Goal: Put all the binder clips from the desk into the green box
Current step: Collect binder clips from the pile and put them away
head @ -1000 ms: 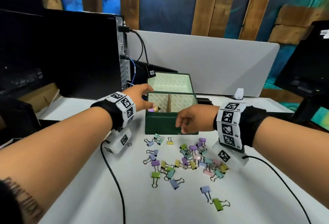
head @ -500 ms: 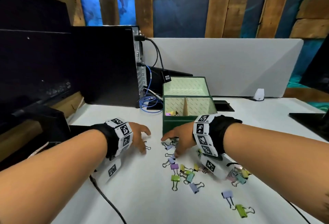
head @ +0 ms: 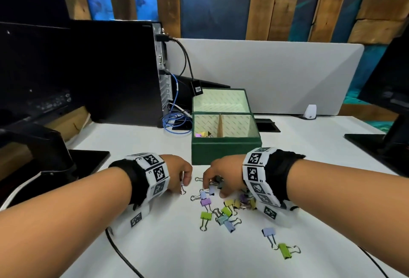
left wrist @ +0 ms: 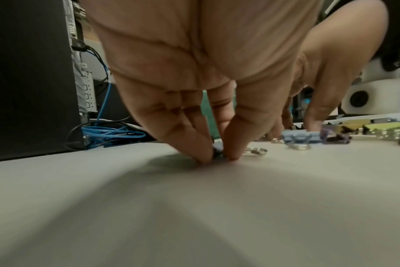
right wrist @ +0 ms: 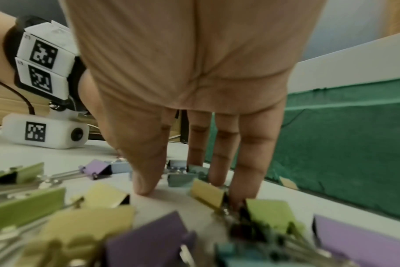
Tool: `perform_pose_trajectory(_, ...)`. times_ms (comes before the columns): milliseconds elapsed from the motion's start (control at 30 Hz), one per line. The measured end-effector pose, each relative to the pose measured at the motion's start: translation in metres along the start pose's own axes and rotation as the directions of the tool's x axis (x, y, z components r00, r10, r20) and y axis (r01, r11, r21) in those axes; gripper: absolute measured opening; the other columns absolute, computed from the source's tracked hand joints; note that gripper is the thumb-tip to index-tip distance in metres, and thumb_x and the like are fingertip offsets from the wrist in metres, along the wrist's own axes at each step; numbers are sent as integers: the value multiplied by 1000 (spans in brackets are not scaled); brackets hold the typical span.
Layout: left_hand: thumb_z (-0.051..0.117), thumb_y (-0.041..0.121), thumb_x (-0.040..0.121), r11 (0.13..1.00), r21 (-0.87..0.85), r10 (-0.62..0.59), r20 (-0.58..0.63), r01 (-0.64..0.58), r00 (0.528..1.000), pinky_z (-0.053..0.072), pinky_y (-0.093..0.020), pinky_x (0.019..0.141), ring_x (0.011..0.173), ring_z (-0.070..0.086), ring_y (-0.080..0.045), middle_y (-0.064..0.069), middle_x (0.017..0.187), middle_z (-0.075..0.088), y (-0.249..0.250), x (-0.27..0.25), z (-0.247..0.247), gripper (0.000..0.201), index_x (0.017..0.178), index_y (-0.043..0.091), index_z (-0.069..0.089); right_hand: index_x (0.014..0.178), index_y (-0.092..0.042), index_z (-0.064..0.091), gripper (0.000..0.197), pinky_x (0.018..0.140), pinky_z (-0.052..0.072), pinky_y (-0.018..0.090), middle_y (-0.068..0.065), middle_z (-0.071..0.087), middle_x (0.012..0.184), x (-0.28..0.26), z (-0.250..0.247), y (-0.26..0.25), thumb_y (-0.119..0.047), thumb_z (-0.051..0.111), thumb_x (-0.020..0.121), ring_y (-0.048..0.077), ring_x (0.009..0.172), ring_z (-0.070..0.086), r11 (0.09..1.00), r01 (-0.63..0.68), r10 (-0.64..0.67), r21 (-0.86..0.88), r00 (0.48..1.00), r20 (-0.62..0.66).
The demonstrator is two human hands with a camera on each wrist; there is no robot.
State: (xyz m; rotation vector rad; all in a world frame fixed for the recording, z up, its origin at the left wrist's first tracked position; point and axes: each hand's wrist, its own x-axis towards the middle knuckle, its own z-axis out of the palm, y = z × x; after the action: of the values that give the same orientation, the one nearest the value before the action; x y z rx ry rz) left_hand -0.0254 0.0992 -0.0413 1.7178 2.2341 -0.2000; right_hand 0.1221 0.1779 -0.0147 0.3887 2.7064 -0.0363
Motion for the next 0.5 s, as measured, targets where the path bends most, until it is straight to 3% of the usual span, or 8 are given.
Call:
perform_pose_trajectory(100,71,15,72,1000,2,23,6,-23,1000,39,-22,64,78,50,-15,7,83,54,6,-1,4,23,82,27,54,105,-13,63,24,75,39,26,7,61,118,1,3,3,-13,65,82,24,99,57,999,-13,14,39,1000,-18)
perform_pose_trajectory(167,71,16,70,1000,4,24,15,-24,1000,38,-22,61,77,50,-15,7,82,55,7,-2,5,24,78,28,51,95,-14,63,15,69,40,25,7,62,110,2,4,5,-10,65,80,20,90,54,998,-18,18,58,1000,0)
perform_pose_trajectory(300,70,17,69,1000,20,6,-13,-5,1000,36,-22,58,72,48,-15,9,68,50,5,-6,4,29,63,25,43,76,-18,56,16,54,36,20,1,59,90,2,8,9,-4,64,76,17,79,51,998,-31,32,57,999,-7)
perform_pose_trajectory(400,68,15,70,1000,17,-2,-32,2,999,35,-22,56,68,46,-14,9,65,48,3,-9,4,28,61,23,43,71,-19,54,18,59,40,22,-1,58,85,1,9,12,-5,63,77,15,77,51,996,-43,46,81,999,-26)
perform_pose_trajectory(500,65,13,71,1000,-23,15,-26,-15,1000,39,-22,57,62,47,-10,8,69,54,3,-10,2,24,61,24,45,65,-22,52,24,68,45,26,4,64,93,-1,7,17,-7,64,78,15,78,54,989,-69,74,129,997,-35)
